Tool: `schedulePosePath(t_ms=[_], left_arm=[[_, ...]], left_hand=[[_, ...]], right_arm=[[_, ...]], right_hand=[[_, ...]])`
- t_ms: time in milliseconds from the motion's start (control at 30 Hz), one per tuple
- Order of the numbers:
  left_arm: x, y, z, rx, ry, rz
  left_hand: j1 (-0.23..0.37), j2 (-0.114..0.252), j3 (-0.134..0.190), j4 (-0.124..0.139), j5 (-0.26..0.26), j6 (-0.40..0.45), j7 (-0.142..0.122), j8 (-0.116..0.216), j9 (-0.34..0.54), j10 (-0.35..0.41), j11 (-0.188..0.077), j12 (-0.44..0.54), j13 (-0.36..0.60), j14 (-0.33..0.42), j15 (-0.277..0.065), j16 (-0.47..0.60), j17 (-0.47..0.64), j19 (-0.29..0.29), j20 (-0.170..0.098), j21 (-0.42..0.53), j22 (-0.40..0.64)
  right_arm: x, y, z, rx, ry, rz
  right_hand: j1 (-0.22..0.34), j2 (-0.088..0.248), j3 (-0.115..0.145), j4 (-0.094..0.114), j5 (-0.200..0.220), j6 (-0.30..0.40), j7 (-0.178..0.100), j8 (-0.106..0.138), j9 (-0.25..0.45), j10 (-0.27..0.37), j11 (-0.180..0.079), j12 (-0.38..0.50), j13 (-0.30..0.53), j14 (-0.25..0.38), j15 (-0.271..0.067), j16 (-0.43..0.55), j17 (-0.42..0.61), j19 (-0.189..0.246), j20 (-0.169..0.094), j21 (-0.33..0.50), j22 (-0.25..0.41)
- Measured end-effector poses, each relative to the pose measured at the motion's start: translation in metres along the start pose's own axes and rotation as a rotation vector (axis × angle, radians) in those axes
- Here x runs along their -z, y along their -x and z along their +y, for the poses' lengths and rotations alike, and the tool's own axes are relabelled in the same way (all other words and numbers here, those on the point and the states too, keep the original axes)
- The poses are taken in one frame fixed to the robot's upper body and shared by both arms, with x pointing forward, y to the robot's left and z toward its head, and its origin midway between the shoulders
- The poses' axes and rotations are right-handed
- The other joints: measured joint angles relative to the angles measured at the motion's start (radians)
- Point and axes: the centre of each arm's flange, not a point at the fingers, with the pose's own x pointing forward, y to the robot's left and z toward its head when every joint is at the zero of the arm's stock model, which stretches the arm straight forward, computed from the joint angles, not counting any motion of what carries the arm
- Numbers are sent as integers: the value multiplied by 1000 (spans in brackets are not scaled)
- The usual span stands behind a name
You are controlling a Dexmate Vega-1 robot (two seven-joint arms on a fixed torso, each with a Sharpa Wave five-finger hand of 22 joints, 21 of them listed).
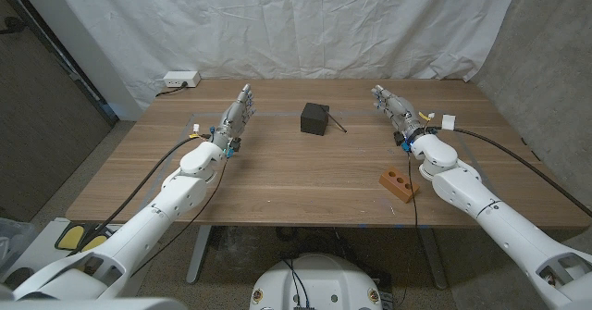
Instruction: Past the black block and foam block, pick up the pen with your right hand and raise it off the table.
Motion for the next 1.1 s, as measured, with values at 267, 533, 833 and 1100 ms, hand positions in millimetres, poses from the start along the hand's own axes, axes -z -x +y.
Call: schedulePosePath(t_ms=[267, 533, 833, 1100], left_arm=[[-6, 2, -2, -9, -23, 2], [-13, 8, -4, -17, -37, -8], [-17, 16, -5, -35, -55, -8], [-24, 21, -5, -61, -89, -8]], left_hand=[[4, 4, 0, 0, 0, -11, 0, 0, 0, -11, 0, 0, 0, -18, 3, 0, 0, -23, 2, -4, 0], [4, 4, 0, 0, 0, -11, 0, 0, 0, -11, 0, 0, 0, -23, 6, 0, 0, -31, 5, -4, 0], [4, 4, 0, 0, 0, -7, 4, 0, 0, -7, 3, 0, 0, -32, 14, 0, 0, -36, 0, -4, 0], [4, 4, -3, -3, 0, -7, 4, 0, 0, -11, 7, 0, 0, -48, 31, 0, 0, -61, 0, -4, 0]], right_arm=[[-8, -5, 2, -30, 69, 1], [-14, -11, 3, -83, 161, 11], [-17, -16, 9, -101, 270, 31], [-15, -20, 22, -94, 393, 58]], right_hand=[[210, -73, 16, -55, 75, -52, -127, -34, 5, -98, -50, -31, 5, -60, 46, -5, 3, -47, 37, -16, -1], [271, -121, -33, -28, 105, -198, -124, -53, 22, -263, -60, -46, 14, -160, 38, -5, 3, -136, 18, -27, 0], [302, -119, -52, -26, 128, -80, -165, 14, 46, -296, -65, -29, 14, -175, 36, 0, 5, -136, 7, -17, 0], [324, -117, -71, -23, 134, -64, -166, 16, 51, -302, -77, -29, 14, -206, 27, -2, 5, -167, -9, -17, 0]])
